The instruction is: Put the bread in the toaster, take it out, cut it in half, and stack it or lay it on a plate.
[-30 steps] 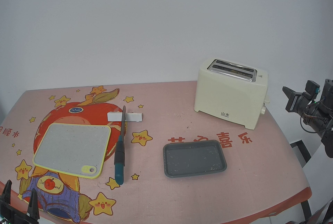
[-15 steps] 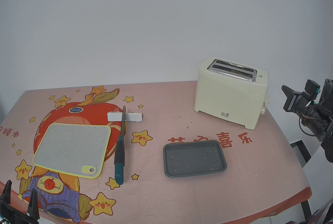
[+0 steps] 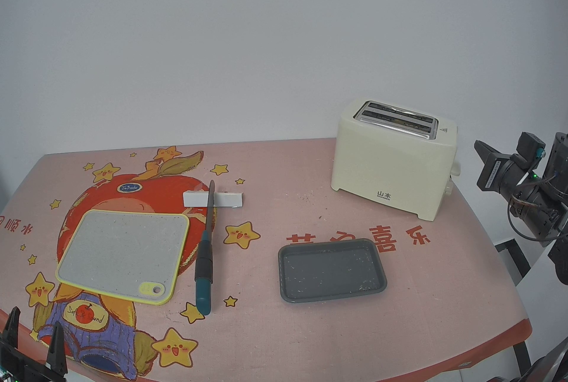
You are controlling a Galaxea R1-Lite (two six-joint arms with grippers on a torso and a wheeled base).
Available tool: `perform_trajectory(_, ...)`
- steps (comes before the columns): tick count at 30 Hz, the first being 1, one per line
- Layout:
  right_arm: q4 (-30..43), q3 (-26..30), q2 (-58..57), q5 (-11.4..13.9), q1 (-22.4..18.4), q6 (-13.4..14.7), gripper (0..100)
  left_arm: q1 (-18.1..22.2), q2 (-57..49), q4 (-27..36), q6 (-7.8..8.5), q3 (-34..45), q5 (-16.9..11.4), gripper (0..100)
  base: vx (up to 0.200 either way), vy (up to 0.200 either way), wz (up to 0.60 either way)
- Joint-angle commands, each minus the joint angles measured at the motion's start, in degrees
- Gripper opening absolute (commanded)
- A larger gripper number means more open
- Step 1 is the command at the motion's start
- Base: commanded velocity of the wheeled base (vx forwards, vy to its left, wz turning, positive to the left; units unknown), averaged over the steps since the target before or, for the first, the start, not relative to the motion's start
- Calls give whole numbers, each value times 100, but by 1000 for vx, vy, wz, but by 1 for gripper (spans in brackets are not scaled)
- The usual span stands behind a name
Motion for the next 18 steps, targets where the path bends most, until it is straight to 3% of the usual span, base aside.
perform_trajectory(1, -4, -34, -17, -60, 21, 11, 0, 1, -40, -4, 0, 101, -2, 100, 0, 0, 0)
perform_trajectory(11, -4, -218, -53, -166, -23, -86, 0, 1, -40, 5, 0, 101, -2, 100, 0, 0, 0)
perform_trajectory(18, 295, 37, -35, -166, 91, -174, 0, 1, -40, -4, 0, 101, -2, 100, 0, 0, 0)
